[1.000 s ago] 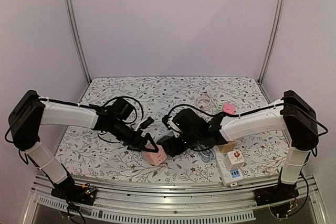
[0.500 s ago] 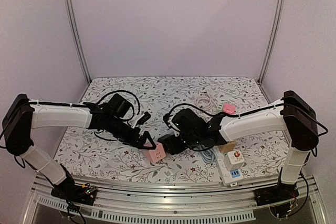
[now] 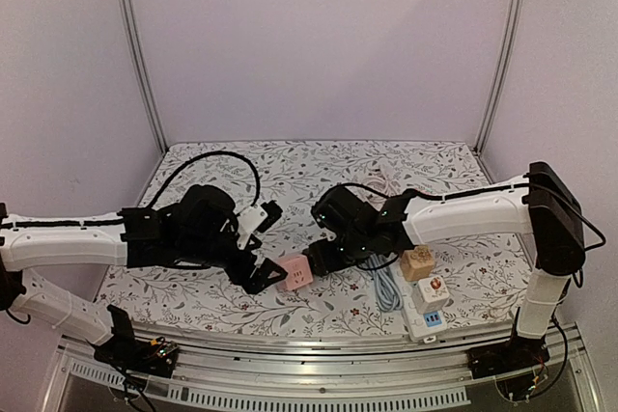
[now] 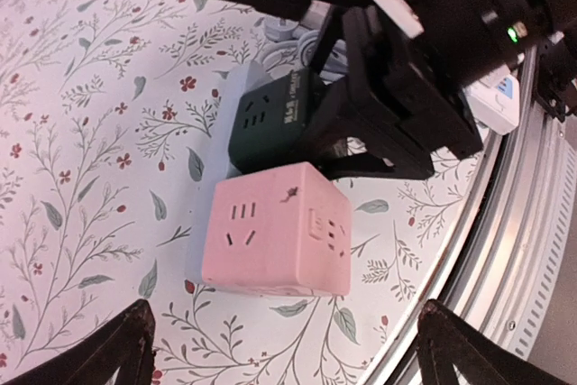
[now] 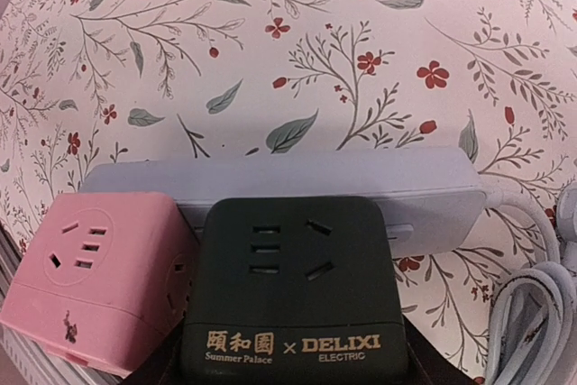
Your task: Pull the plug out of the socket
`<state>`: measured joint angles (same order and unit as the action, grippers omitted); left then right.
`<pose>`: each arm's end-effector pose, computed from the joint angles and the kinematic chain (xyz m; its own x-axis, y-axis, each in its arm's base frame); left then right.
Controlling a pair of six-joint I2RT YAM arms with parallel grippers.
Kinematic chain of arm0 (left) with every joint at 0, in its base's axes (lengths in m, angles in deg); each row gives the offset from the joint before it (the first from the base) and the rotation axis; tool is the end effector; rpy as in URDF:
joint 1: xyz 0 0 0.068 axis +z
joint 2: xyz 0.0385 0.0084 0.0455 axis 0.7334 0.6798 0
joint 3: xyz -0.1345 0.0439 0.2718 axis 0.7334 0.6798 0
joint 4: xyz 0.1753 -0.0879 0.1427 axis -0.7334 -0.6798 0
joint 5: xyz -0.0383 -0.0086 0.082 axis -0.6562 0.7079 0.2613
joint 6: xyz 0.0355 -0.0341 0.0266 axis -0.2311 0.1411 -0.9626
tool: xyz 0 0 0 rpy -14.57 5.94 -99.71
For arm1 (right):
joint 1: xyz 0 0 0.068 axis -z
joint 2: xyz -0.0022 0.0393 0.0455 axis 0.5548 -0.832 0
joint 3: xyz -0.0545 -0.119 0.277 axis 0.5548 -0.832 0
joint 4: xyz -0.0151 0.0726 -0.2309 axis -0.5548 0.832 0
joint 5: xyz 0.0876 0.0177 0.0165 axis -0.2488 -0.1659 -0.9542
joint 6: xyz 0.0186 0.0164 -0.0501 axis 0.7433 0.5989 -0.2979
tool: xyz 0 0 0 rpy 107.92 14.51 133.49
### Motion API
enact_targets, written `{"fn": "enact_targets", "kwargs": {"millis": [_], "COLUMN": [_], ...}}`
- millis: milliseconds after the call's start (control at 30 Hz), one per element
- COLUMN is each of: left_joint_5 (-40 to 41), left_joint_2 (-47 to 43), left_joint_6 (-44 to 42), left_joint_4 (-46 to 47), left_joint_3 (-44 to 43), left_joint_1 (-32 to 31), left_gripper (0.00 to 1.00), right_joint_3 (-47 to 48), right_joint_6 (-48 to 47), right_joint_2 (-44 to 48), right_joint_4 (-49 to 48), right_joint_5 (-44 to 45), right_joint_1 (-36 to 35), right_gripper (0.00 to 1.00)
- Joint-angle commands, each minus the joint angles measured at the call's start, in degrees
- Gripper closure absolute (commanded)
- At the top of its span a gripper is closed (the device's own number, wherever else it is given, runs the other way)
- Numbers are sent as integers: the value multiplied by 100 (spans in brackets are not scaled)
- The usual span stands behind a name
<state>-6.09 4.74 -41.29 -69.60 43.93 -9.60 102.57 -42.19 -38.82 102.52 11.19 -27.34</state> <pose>0.1247 -0.1926 0.2735 -0.5324 0.4632 -0.7086 0.7611 0.6282 -0.1612 0.1919 0.3381 0.2286 -0.7780 -0.3469 -0.5237 -0.5124 0.8328 0.2096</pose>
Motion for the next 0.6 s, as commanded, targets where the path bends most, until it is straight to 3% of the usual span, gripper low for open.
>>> {"fn": "enact_targets", "kwargs": {"millis": [0,233,567], "left_joint_5": [610,721,672], "left_joint_2": [-258,-165,456], "left_joint_6": [-751,-1237,-1717], "left_joint_4": [937,2319,2779], "left_joint_3": [511,1043,949], "left_joint_1": [-465,-586,-751], "left_gripper": [0,1,0], "right_joint_3": [258,449,652], "right_joint_6": [388,559,604], "right_joint_2": [253,338,364], "right_joint_4": [587,857,1106], "right_joint_5": [-216,-559,-901], "right_joint_1": [146,201,207], "right_gripper": [80,80,79]}}
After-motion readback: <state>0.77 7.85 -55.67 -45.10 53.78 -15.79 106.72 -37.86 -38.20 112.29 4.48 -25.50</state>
